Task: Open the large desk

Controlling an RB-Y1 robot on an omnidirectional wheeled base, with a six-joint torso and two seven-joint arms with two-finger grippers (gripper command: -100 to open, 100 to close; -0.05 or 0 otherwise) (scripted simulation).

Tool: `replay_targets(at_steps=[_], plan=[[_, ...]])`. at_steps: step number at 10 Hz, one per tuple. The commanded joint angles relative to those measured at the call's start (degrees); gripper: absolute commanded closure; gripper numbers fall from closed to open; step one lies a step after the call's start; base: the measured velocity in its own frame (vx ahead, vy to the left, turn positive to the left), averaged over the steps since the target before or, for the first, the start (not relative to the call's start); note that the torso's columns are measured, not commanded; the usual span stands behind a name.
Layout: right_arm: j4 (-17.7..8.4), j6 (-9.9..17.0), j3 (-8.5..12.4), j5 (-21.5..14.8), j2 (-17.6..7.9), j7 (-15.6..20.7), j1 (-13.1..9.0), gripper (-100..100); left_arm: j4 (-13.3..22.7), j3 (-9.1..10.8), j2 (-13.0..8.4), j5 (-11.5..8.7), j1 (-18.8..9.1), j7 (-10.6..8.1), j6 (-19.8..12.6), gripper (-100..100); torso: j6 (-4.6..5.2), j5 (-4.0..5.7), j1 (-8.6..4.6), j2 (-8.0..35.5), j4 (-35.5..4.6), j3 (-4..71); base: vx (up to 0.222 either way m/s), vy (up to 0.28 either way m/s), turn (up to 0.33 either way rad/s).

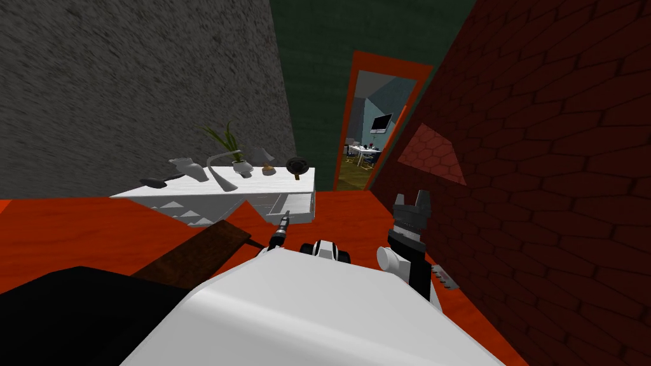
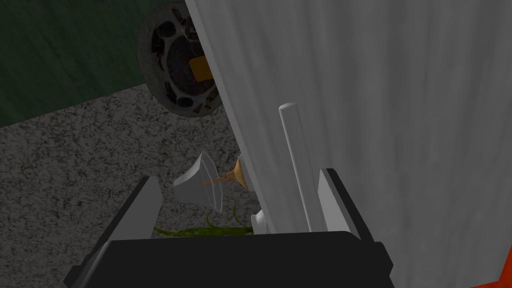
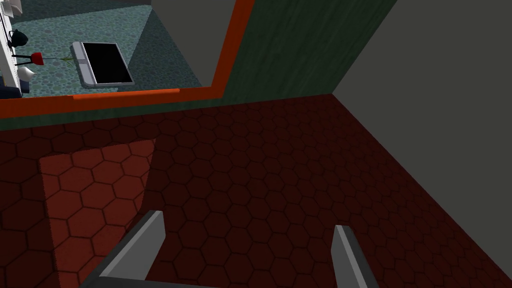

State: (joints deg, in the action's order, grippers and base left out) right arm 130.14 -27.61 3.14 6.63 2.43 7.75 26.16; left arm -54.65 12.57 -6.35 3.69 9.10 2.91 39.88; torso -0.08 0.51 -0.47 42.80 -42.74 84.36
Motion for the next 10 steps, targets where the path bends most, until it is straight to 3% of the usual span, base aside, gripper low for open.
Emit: replay_targets(at_steps=[1, 3, 4, 5, 10], plan=[[0.00, 0.00, 0.00, 0.00, 0.00, 0.00, 0.00, 0, -3.35, -0.06, -0.27, 0.31, 0.47, -0.52, -0.59, -100, 0.04, -0.01, 0.00, 0.01, -0.02, 0.00, -0.001, -0.011, 0.002], [0.00, 0.00, 0.00, 0.00, 0.00, 0.00, 0.00, 0, -6.83, -0.46, -0.32, 0.97, 1.84, -1.43, -2.53, -100, -0.04, 0.19, -0.17, 0.17, -0.16, -0.06, 0.012, -0.017, 0.043], [0.00, 0.00, 0.00, 0.00, 0.00, 0.00, 0.00, 0, -5.27, -0.81, -0.22, 0.92, 2.67, -1.72, -3.14, -100, -0.07, 0.29, -0.20, 0.23, -0.25, -0.07, 0.010, -0.005, 0.000], [0.00, 0.00, 0.00, 0.00, 0.00, 0.00, -0.01, 0, -5.17, -0.88, -0.17, 0.94, 2.89, -1.87, -3.41, 0, 0.00, 0.10, -0.12, 0.18, -0.11, -0.09, 0.006, 0.000, -0.002], [0.00, 0.00, 0.00, 0.00, 0.00, 0.00, 0.00, 0, -4.31, -1.03, 0.09, 0.97, 3.48, -1.93, -4.26, 0, 0.08, -0.37, 0.33, -0.40, 0.33, 0.18, 0.000, 0.000, 0.000]])
